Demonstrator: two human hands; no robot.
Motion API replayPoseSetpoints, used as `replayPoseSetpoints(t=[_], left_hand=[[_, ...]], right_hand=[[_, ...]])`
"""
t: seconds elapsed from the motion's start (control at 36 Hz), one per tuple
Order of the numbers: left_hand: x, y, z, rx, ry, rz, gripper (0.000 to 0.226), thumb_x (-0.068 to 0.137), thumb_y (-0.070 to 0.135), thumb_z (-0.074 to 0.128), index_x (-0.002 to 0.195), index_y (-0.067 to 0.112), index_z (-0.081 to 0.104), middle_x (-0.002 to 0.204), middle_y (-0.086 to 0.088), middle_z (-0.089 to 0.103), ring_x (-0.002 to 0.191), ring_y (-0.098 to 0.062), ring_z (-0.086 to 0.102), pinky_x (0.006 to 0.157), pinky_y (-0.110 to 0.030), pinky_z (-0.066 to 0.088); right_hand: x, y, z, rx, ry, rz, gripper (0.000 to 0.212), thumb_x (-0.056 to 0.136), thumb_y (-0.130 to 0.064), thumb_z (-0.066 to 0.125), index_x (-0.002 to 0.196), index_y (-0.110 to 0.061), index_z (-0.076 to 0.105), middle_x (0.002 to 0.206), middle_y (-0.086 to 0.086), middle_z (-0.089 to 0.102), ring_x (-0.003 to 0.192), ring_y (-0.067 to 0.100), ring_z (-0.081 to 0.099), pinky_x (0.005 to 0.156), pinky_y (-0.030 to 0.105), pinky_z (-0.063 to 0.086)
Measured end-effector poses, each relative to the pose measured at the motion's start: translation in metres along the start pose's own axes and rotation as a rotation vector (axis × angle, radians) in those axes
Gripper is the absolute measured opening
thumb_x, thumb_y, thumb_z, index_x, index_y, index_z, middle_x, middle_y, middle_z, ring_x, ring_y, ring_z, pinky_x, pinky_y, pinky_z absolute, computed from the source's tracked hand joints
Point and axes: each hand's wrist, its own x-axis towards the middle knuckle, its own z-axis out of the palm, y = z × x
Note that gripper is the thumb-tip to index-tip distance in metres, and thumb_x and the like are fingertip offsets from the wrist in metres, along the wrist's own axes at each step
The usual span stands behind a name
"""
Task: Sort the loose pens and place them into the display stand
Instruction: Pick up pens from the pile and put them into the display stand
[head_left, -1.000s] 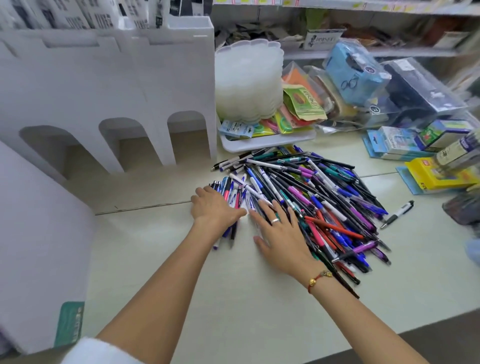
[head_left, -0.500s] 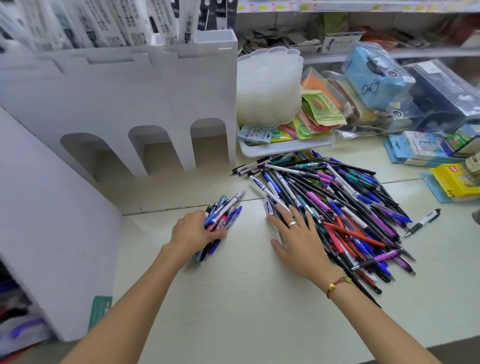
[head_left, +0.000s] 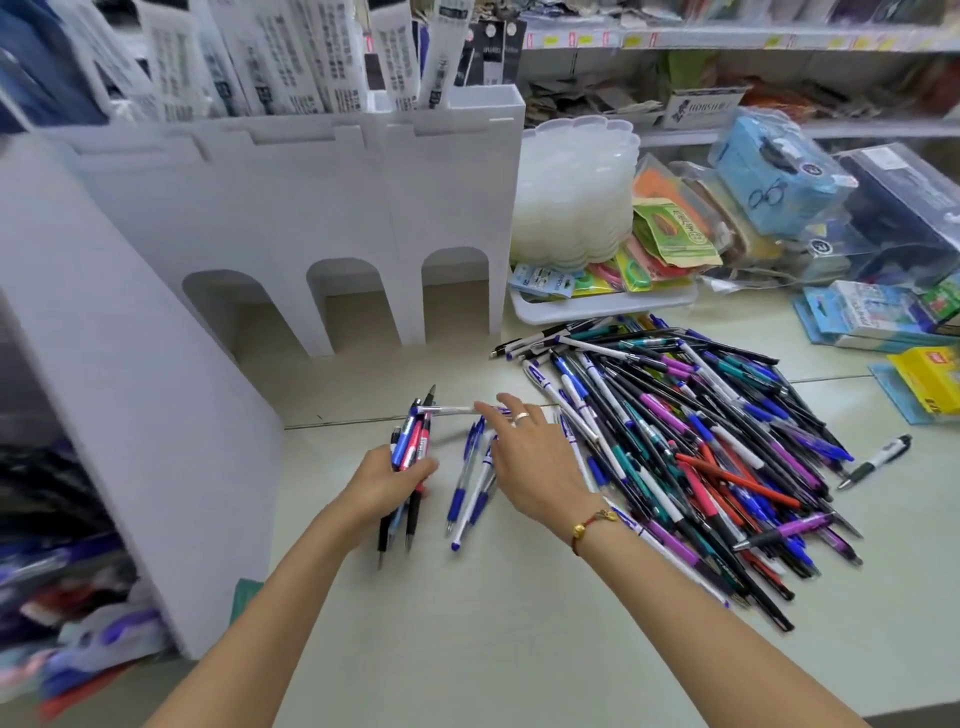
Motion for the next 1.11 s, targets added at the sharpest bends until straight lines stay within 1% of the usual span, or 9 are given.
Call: replayPoseSetpoints(t=[0.14,0.25,0.42,0.5,0.67,0.81,0.89,1.0,1.11], left_hand=[[-0.014,-0.006,-0.005,-0.141,0.018,-0.049,0.031,0.094,0.028,0.059,0.115,0.006,0.051,0.082,-0.005,0.060,0.070,-0.011,0.058,0.063,-0.025,0.046],[-0.027,-0.012,-0.007,-0.158,-0.017,-0.089,0.021,0.094,0.027,0.059,0.103,0.008,0.052,0.080,-0.005,0.058,0.066,-0.012,0.057,0.058,-0.022,0.046],[-0.045,-0.019,-0.013,-0.093,-0.047,-0.039,0.026,0.097,0.036,0.052,0.086,0.013,0.048,0.080,-0.003,0.055,0.066,-0.006,0.057,0.058,-0.017,0.043],[-0.054,-0.020,-0.017,-0.124,-0.064,-0.047,0.029,0.097,0.040,0.050,0.086,0.013,0.049,0.082,-0.003,0.058,0.068,-0.008,0.060,0.072,-0.025,0.048],[-0.068,-0.018,-0.020,-0.430,-0.144,-0.086,0.028,0.093,0.038,0.057,0.087,0.011,0.054,0.071,0.000,0.056,0.061,-0.011,0.060,0.090,-0.039,0.055],[-0.077,-0.012,-0.019,-0.612,-0.219,-0.087,0.023,0.094,0.032,0.058,0.088,0.010,0.052,0.072,-0.001,0.048,0.057,-0.008,0.052,0.077,-0.030,0.058],[-0.083,-0.008,-0.021,-0.665,-0.250,-0.081,0.023,0.094,0.031,0.058,0.091,0.008,0.054,0.073,-0.003,0.050,0.060,-0.010,0.053,0.077,-0.029,0.059],[-0.097,-0.001,-0.024,-0.732,-0.341,-0.026,0.020,0.095,0.025,0.058,0.102,0.007,0.060,0.083,-0.003,0.059,0.071,-0.012,0.060,0.072,-0.029,0.057],[-0.116,0.004,-0.037,-0.701,-0.440,0.068,0.024,0.095,0.021,0.056,0.115,0.008,0.060,0.090,0.000,0.066,0.078,-0.009,0.067,0.071,-0.029,0.057]], right_hand=[[-0.006,-0.007,0.011,0.024,-0.133,-0.005,0.063,0.098,-0.041,0.044,0.153,-0.031,0.013,0.154,0.002,0.023,0.134,0.025,0.031,0.097,0.036,0.043],[0.006,-0.006,0.012,0.054,-0.136,0.004,0.081,0.093,-0.037,0.056,0.154,-0.031,0.004,0.143,0.003,0.031,0.122,0.026,0.038,0.083,0.033,0.047],[0.023,-0.001,0.015,0.148,-0.152,0.049,0.034,0.094,-0.024,0.053,0.128,-0.024,0.056,0.124,0.008,0.045,0.119,0.028,0.041,0.092,0.037,0.046],[0.018,0.013,0.013,0.164,-0.112,0.058,0.030,0.095,-0.015,0.049,0.121,-0.023,0.063,0.128,0.008,0.047,0.121,0.029,0.040,0.097,0.034,0.040],[-0.013,0.032,0.012,-0.030,-0.186,-0.117,0.044,0.101,-0.015,0.038,0.142,-0.031,0.041,0.158,0.003,0.023,0.147,0.026,0.013,0.119,0.041,0.013],[-0.025,0.042,-0.004,-0.242,-0.247,-0.158,0.067,0.092,0.003,0.042,0.146,-0.036,0.031,0.161,-0.001,0.011,0.149,0.023,0.003,0.119,0.039,0.002],[-0.027,0.033,-0.014,-0.266,-0.132,-0.156,0.074,0.087,0.007,0.047,0.148,-0.032,0.031,0.159,0.004,0.019,0.147,0.027,0.013,0.119,0.037,0.009],[-0.033,-0.015,-0.029,0.335,0.052,0.036,0.036,0.099,-0.010,0.043,0.132,-0.019,0.055,0.129,0.001,0.057,0.124,0.017,0.047,0.103,0.030,0.037],[-0.044,-0.079,-0.064,0.960,-0.148,0.315,0.030,0.101,-0.028,0.043,0.118,-0.016,0.064,0.113,0.002,0.066,0.103,0.014,0.059,0.091,0.030,0.047]])
